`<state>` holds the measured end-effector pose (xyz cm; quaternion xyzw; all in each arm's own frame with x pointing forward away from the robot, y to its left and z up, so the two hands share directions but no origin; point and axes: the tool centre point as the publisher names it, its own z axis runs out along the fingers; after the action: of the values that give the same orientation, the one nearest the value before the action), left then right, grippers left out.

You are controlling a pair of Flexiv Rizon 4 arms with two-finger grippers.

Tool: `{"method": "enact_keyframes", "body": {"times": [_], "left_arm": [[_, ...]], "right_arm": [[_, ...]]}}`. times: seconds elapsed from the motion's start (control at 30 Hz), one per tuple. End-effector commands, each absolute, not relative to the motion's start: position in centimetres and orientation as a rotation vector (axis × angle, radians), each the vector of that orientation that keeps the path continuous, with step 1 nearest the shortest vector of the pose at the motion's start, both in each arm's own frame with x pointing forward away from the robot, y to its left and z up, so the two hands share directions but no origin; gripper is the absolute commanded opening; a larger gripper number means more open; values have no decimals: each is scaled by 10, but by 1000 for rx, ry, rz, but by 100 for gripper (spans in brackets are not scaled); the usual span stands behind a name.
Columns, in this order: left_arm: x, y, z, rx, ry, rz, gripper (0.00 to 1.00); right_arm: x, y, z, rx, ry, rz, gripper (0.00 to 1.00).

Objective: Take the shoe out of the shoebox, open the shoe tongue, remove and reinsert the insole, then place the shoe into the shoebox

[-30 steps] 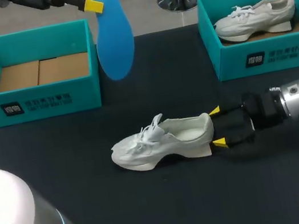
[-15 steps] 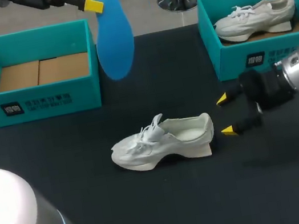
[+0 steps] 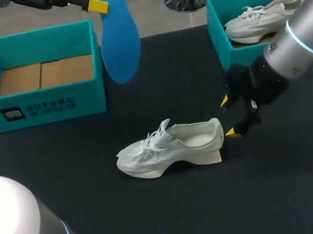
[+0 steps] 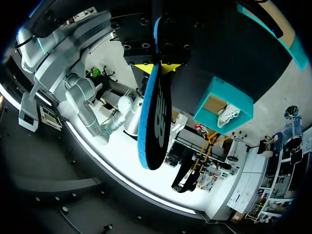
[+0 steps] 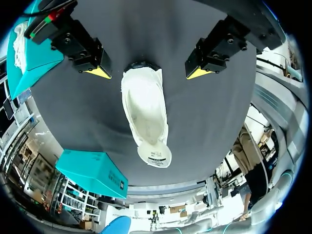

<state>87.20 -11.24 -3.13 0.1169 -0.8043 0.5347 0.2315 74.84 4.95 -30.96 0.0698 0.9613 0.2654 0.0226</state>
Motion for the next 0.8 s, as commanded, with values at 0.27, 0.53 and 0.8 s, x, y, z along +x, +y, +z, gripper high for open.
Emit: {"method": "enact_keyframes", "body": {"times": [0.27,0.53,0.8], "left_arm": [[872,-113,-32,320,-2210,1472,0],[855,-114,-26,334,-2199,1464,0],[871,-108,-19,351,-2177,1463,0]], "right_arm": [[742,49,-307,242,3112,303,100],[738,46,-305,302,3090,317,100],[738,46,-305,302,3090,317,100]]}}
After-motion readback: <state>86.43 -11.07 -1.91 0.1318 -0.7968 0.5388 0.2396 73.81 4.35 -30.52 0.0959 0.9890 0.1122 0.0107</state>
